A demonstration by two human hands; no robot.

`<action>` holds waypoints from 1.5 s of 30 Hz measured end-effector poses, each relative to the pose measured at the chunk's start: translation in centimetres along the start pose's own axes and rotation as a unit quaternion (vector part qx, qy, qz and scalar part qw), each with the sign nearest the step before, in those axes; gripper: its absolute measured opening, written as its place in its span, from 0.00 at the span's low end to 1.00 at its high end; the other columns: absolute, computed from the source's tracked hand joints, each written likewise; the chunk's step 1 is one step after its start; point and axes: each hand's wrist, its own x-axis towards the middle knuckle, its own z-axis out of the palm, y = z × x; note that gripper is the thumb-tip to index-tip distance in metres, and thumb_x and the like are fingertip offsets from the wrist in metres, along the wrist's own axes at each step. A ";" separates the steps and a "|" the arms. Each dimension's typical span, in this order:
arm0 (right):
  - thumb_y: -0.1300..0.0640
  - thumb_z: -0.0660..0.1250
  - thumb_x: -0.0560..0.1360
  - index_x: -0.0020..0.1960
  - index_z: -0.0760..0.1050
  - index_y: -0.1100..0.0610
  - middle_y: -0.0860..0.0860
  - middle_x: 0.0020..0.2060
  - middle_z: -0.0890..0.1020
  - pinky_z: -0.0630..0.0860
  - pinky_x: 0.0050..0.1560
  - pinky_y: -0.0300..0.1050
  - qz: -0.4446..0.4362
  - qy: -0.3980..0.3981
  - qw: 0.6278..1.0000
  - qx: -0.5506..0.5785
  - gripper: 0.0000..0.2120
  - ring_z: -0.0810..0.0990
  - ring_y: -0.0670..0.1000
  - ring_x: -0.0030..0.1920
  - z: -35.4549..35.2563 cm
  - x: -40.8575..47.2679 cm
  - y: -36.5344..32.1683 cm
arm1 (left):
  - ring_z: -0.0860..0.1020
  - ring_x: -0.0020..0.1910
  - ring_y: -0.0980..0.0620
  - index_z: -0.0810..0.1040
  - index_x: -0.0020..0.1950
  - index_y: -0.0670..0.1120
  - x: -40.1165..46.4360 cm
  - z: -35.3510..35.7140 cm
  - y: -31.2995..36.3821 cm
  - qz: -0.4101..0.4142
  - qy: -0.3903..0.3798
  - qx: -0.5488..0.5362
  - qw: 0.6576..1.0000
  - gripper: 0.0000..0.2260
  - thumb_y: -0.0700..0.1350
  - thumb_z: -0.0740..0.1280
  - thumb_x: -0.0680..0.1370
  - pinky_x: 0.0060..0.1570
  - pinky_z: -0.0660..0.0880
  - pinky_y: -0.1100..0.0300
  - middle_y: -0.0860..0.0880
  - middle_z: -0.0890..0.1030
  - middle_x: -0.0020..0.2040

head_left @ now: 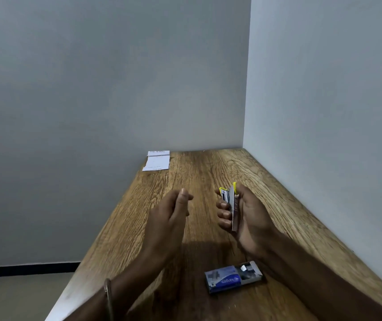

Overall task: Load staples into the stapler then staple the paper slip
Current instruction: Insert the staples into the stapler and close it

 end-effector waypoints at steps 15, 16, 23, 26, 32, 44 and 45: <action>0.35 0.54 0.76 0.50 0.77 0.59 0.53 0.38 0.80 0.80 0.38 0.44 -0.005 -0.041 0.998 -0.048 0.28 0.80 0.50 0.36 0.4 -0.4 0.4 | 0.75 0.30 0.63 0.82 0.43 0.51 -0.1 -0.8 -2.8 -0.112 -0.062 0.007 0.992 0.18 0.57 0.56 0.81 0.36 0.71 0.59 0.49 0.80 0.34; 0.36 0.54 0.77 0.50 0.76 0.59 0.53 0.37 0.80 0.80 0.38 0.45 -0.005 -0.041 0.998 -0.050 0.28 0.80 0.50 0.36 0.4 -0.3 0.4 | 0.75 0.30 0.63 0.82 0.43 0.51 -0.1 -0.7 -2.8 -0.116 -0.075 0.011 0.990 0.18 0.57 0.57 0.81 0.36 0.71 0.59 0.50 0.80 0.34; 0.37 0.56 0.77 0.48 0.75 0.59 0.53 0.36 0.79 0.80 0.37 0.46 -0.010 -0.039 0.998 -0.044 0.25 0.79 0.50 0.35 0.2 -0.2 0.4 | 0.75 0.30 0.63 0.82 0.43 0.50 -0.1 -0.7 -2.9 -0.123 -0.089 0.012 0.988 0.19 0.58 0.56 0.81 0.33 0.70 0.65 0.51 0.80 0.34; 0.36 0.56 0.77 0.49 0.76 0.59 0.53 0.37 0.79 0.80 0.37 0.46 -0.006 -0.046 0.998 -0.045 0.26 0.79 0.50 0.36 0.1 -0.1 0.4 | 0.75 0.29 0.63 0.82 0.43 0.50 -0.1 -0.7 -2.9 -0.120 -0.089 0.011 0.989 0.19 0.57 0.56 0.81 0.31 0.70 0.68 0.51 0.80 0.34; 0.30 0.47 0.78 0.60 0.79 0.57 0.54 0.37 0.77 0.76 0.35 0.45 0.024 -0.112 0.993 0.026 0.37 0.76 0.50 0.35 -0.1 -0.3 0.1 | 0.75 0.29 0.63 0.83 0.43 0.49 -0.1 -0.7 -2.8 -0.120 -0.083 0.001 0.989 0.21 0.58 0.55 0.81 0.34 0.69 0.63 0.50 0.80 0.34; 0.31 0.49 0.78 0.65 0.73 0.60 0.54 0.37 0.74 0.70 0.33 0.43 0.030 -0.134 0.990 -0.030 0.36 0.72 0.49 0.34 -0.8 -0.3 0.2 | 0.77 0.33 0.58 0.83 0.43 0.48 -0.2 -0.8 -3.0 -0.124 -0.073 -0.018 0.989 0.25 0.62 0.53 0.79 0.36 0.70 0.60 0.49 0.81 0.35; 0.34 0.52 0.79 0.61 0.73 0.60 0.54 0.39 0.75 0.71 0.34 0.44 0.017 -0.122 0.989 -0.080 0.31 0.73 0.49 0.36 -1.0 -0.4 0.0 | 0.77 0.33 0.56 0.83 0.43 0.48 -0.2 -0.8 -3.1 -0.124 -0.071 -0.021 0.989 0.25 0.61 0.53 0.80 0.37 0.71 0.59 0.48 0.81 0.35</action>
